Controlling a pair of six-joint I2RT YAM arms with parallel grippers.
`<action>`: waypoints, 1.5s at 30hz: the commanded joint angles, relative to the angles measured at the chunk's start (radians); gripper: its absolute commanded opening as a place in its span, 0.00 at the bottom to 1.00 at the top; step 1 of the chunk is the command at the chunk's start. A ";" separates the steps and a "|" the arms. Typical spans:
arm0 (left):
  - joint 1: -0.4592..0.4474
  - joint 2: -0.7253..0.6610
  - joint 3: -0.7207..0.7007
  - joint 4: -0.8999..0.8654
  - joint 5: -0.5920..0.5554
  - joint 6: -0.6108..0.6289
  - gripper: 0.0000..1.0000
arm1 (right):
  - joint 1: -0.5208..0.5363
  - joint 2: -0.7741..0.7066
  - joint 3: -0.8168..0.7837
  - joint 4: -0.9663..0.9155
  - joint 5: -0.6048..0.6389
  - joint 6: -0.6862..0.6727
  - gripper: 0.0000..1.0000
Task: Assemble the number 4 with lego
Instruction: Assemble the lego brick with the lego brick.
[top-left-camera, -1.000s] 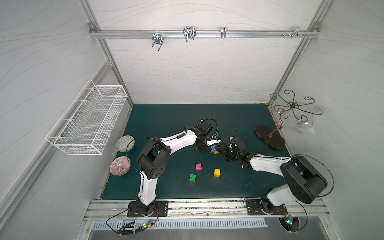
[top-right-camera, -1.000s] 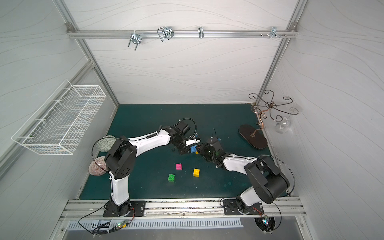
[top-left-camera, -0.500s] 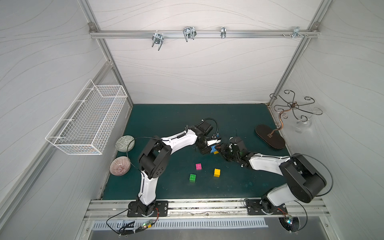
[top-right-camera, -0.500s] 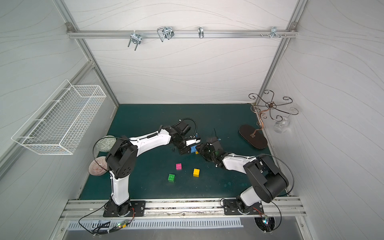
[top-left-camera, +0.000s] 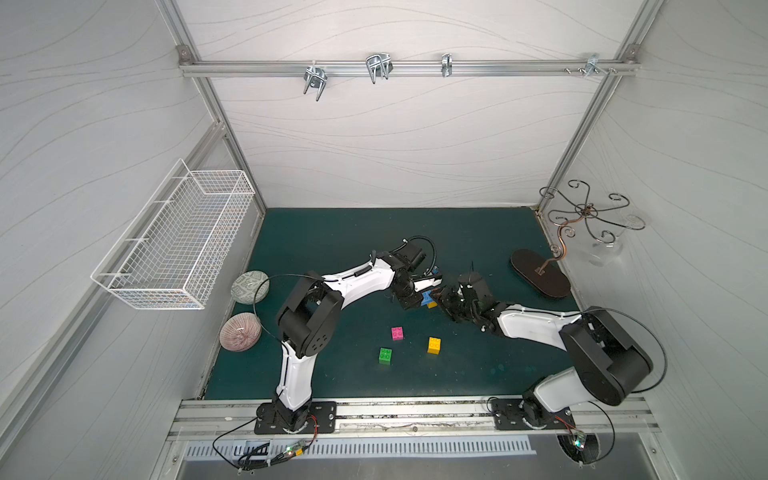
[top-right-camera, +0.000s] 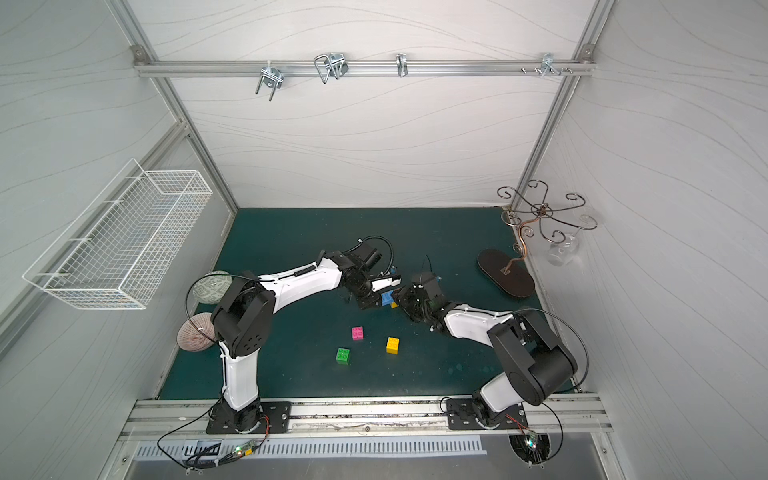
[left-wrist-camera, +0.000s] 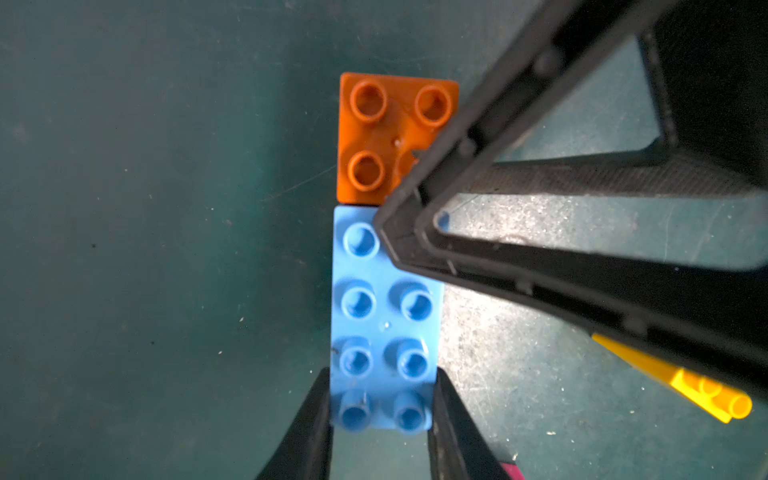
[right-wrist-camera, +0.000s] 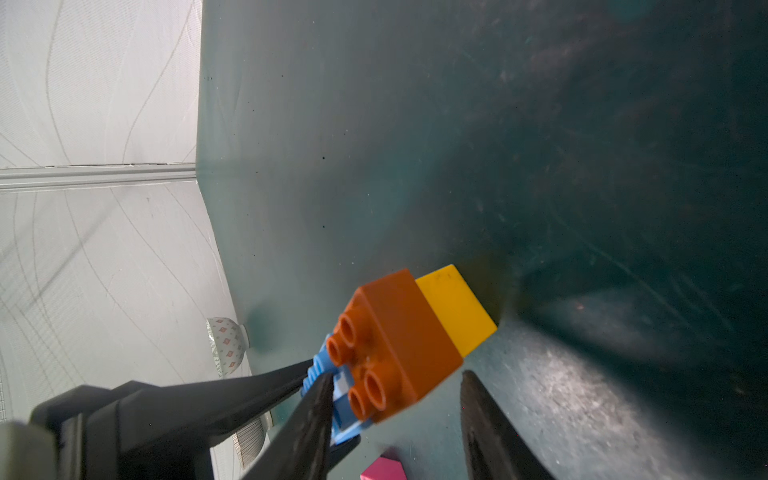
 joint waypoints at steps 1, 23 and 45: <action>0.014 -0.004 0.039 0.023 -0.021 -0.001 0.00 | 0.006 0.056 -0.037 -0.225 0.031 0.004 0.49; 0.020 -0.051 0.013 0.058 -0.051 -0.010 0.14 | 0.008 0.050 -0.043 -0.249 0.042 0.026 0.44; 0.025 -0.079 0.002 0.059 -0.047 -0.014 0.38 | 0.008 0.059 -0.037 -0.222 0.033 0.012 0.44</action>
